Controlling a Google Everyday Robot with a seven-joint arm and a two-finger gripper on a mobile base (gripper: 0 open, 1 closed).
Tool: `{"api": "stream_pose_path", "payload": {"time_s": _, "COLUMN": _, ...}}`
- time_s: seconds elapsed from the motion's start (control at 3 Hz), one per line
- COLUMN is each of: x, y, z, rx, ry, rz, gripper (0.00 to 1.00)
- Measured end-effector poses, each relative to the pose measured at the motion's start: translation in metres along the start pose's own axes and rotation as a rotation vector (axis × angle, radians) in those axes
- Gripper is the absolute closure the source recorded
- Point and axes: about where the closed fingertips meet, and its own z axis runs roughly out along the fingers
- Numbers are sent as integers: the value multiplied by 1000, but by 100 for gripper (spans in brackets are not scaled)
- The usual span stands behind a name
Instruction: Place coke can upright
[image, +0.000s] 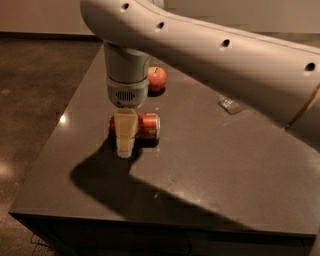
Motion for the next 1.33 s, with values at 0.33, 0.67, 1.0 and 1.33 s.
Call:
{"api": "stream_pose_path", "payload": {"time_s": 0.33, "x": -5, "y": 3, "z": 5, "rx": -13, "ry": -3, "rz": -1, "gripper": 19}}
{"api": "stream_pose_path", "payload": {"time_s": 0.67, "x": -11, "y": 6, "z": 4, "rx": -22, "ry": -12, "rz": -5, "gripper": 42}}
{"api": "stream_pose_path", "payload": {"time_s": 1.0, "x": -10, "y": 6, "z": -4, "rx": -30, "ry": -43, "rz": -1, "gripper": 73}}
{"api": "stream_pose_path", "payload": {"time_s": 1.33, "x": -4, "y": 6, "z": -22, "rx": -36, "ry": -109, "rz": 9, "gripper": 96}}
